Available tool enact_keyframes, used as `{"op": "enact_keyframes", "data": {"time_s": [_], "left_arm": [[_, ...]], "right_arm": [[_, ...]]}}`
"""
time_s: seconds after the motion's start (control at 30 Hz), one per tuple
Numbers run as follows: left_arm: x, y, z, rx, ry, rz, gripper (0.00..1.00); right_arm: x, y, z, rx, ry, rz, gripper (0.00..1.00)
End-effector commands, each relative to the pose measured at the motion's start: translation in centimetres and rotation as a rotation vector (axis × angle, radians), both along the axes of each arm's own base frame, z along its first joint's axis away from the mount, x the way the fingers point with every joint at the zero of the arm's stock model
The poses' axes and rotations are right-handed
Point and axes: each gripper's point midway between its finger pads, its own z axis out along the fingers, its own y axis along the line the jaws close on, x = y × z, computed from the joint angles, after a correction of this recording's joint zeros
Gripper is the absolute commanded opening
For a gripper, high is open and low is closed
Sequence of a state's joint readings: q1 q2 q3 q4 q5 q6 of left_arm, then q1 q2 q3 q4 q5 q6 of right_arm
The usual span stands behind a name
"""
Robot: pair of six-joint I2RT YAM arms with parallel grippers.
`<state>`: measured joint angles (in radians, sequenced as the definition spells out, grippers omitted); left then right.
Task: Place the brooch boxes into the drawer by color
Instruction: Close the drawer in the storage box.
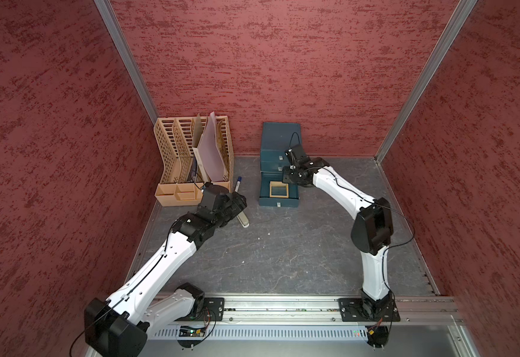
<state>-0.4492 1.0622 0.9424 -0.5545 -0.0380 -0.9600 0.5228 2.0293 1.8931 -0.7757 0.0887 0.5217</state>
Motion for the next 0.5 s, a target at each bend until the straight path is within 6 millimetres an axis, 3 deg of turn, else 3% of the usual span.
{"op": "enact_keyframes", "data": {"time_s": [0.0, 0.23, 0.47], "left_arm": [[3.0, -1.2, 3.4, -0.051, -0.109, -0.046, 0.81], [10.6, -2.9, 4.3, -0.070, -0.145, -0.137, 0.87], [18.9, -4.9, 5.3, -0.104, -0.214, -0.229, 0.87]], "right_arm": [[-1.4, 1.2, 2.2, 0.179, -0.041, 0.013, 0.50], [-6.4, 2.0, 1.9, 0.553, -0.006, -0.023, 0.49], [-9.2, 2.7, 0.9, 0.882, 0.051, -0.086, 0.50]]}}
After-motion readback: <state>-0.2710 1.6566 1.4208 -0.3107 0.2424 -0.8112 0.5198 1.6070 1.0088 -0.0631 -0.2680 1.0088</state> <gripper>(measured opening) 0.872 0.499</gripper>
